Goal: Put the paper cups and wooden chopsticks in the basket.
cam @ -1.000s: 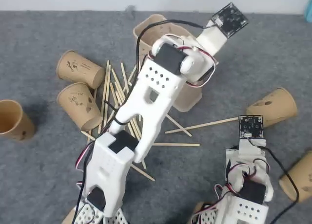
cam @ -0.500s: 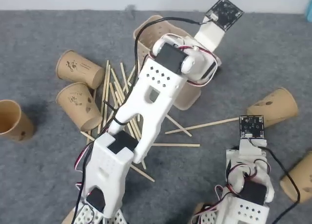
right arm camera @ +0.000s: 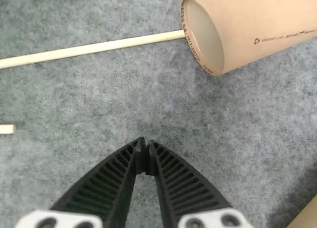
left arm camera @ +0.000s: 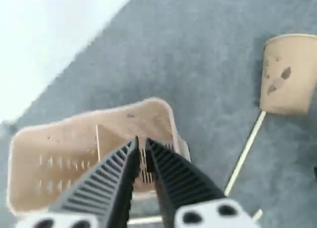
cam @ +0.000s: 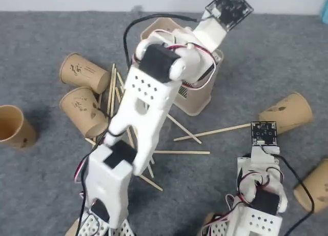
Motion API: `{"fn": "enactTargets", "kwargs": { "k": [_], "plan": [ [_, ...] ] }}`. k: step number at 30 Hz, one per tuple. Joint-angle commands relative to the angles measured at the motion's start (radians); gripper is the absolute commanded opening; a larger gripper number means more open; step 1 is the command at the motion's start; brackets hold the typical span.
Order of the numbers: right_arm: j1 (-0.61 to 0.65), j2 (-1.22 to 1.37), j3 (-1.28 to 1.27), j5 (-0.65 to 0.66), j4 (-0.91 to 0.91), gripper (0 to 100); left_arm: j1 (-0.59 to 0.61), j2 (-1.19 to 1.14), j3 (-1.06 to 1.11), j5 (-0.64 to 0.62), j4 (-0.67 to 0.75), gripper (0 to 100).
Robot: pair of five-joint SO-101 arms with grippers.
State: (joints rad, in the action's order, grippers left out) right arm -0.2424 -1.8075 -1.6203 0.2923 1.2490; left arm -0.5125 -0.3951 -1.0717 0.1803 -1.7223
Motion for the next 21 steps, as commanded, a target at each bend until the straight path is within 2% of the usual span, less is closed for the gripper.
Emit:
{"fn": "enactTargets", "kwargs": {
  "k": [1,6,13,18,21],
  "plan": [
    [-0.008,-0.008,0.015,0.014,0.004,0.8,-0.018,0.183,0.203,0.012,-0.037,1],
    [-0.007,-0.008,0.015,0.014,0.004,0.8,-0.028,0.358,0.552,0.008,0.02,1],
    [-0.008,-0.008,0.015,0.014,0.004,0.8,-0.034,0.453,1.012,0.002,0.279,1],
    [-0.012,-0.008,0.015,0.014,0.004,0.8,-0.064,0.471,1.236,-0.109,0.483,1],
    [-0.012,-0.008,0.015,0.014,0.004,0.8,-0.061,0.463,1.322,-0.18,0.654,1]
  ]
}}
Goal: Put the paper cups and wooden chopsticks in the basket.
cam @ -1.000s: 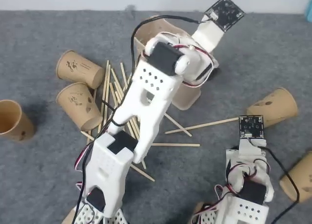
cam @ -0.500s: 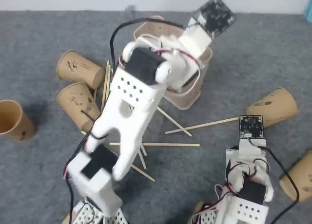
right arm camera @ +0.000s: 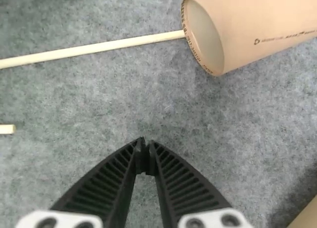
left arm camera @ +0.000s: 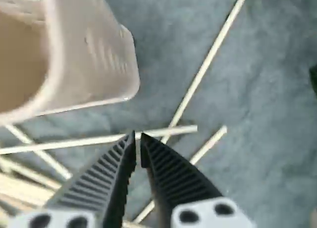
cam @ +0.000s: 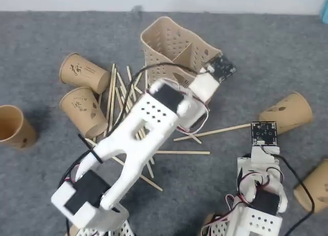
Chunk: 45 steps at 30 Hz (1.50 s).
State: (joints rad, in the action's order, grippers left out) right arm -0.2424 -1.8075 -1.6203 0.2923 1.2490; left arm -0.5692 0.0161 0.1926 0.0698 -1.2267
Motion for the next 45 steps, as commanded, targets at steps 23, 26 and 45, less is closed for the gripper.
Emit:
{"fn": "enactTargets", "kwargs": {
  "k": [23,26,45],
  "plan": [
    [-0.013,-0.008,0.015,0.014,0.004,0.8,0.012,-0.169,0.271,-0.166,1.036,1],
    [-0.013,-0.008,0.015,0.014,0.004,0.8,0.012,-0.242,0.182,-0.16,1.039,1],
    [-0.007,-0.008,0.017,0.014,0.004,0.8,0.002,-0.365,-0.119,-0.157,0.876,1]
  ]
}}
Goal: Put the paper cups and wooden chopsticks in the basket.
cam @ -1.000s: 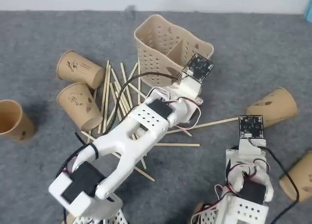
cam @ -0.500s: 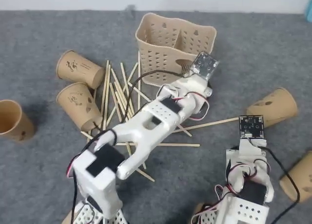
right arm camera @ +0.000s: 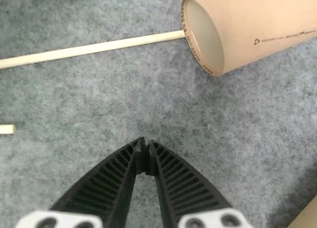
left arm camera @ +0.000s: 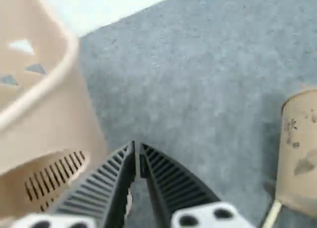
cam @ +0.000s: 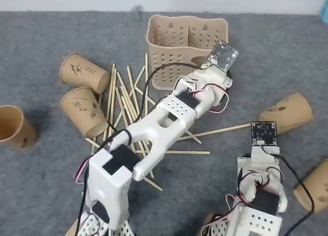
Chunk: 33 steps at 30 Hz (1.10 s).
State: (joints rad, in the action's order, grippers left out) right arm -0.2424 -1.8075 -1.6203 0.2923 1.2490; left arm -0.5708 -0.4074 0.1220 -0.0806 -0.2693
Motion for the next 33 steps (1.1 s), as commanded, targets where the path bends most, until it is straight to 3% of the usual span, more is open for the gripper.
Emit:
{"fn": "enactTargets", "kwargs": {
  "k": [1,10,15,19,23,29,33],
  "plan": [
    [-0.007,-0.008,0.017,0.014,0.004,0.8,-0.006,0.089,-0.048,-0.006,-0.137,1],
    [-0.007,-0.008,0.018,0.014,0.001,0.8,-0.066,0.468,0.016,-0.006,-0.549,1],
    [-0.008,-0.008,0.02,0.014,0.001,0.8,-0.109,0.749,0.182,-0.006,-0.628,1],
    [-0.008,-0.008,0.02,0.014,0.002,0.8,-0.077,0.99,0.341,-0.006,-0.626,1],
    [-0.012,-0.008,0.02,0.014,0.004,0.8,0.066,1.231,0.456,-0.006,-0.643,1],
    [-0.012,-0.008,0.02,0.014,0.004,0.8,0.451,1.504,0.504,-0.006,-0.835,1],
    [-0.012,-0.008,0.02,0.014,0.004,0.8,0.672,1.611,0.576,-0.006,-0.882,1]
  ]
}}
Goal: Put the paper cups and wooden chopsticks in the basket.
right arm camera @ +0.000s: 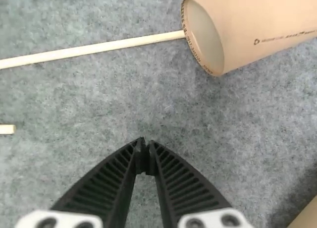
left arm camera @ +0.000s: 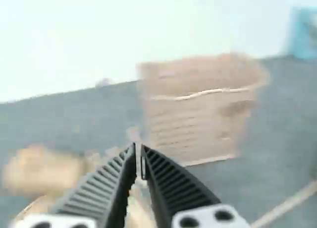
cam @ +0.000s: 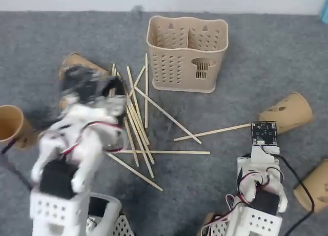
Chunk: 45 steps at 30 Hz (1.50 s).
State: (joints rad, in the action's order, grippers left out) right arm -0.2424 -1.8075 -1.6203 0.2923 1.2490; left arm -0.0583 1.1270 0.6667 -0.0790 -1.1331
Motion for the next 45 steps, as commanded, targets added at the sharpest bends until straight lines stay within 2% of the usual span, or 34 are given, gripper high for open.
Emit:
{"fn": "enactTargets", "kwargs": {
  "k": [1,9,11,14,17,24,27,29,35,39,45],
  "plan": [
    [-0.012,-0.008,0.02,0.014,0.004,0.8,0.219,0.1,0.061,-0.008,-0.018,1],
    [-0.012,-0.008,0.02,0.014,0.005,0.8,0.767,0.199,0.325,0.08,0.153,2],
    [-0.012,-0.008,0.02,0.014,0.005,0.8,0.872,0.199,0.374,0.08,0.187,2],
    [-0.013,-0.008,0.02,0.014,0.005,0.8,0.962,0.199,0.447,0.123,0.215,2],
    [-0.013,-0.008,0.02,0.014,0.005,0.8,0.971,0.199,0.529,0.181,0.216,2],
    [-0.007,-0.008,0.023,0.015,0.005,0.9,0.964,0.204,0.743,0.161,0.269,2],
    [-0.016,-0.008,0.055,0.11,0.001,0.9,0.948,0.206,0.805,0.124,0.351,2],
    [-0.053,-0.008,0.114,0.206,-0.007,0.9,0.928,0.206,0.825,0.133,0.374,2],
    [-0.165,0.025,0.423,0.218,-0.005,0.9,0.893,0.206,0.846,0.173,0.373,2],
    [-0.217,0.246,0.609,0.227,0.004,0.9,0.895,0.206,0.851,0.175,0.373,2],
    [-0.338,0.771,0.921,0.308,0.004,3.6,0.895,0.206,0.855,0.175,0.373,2]
  ]
}}
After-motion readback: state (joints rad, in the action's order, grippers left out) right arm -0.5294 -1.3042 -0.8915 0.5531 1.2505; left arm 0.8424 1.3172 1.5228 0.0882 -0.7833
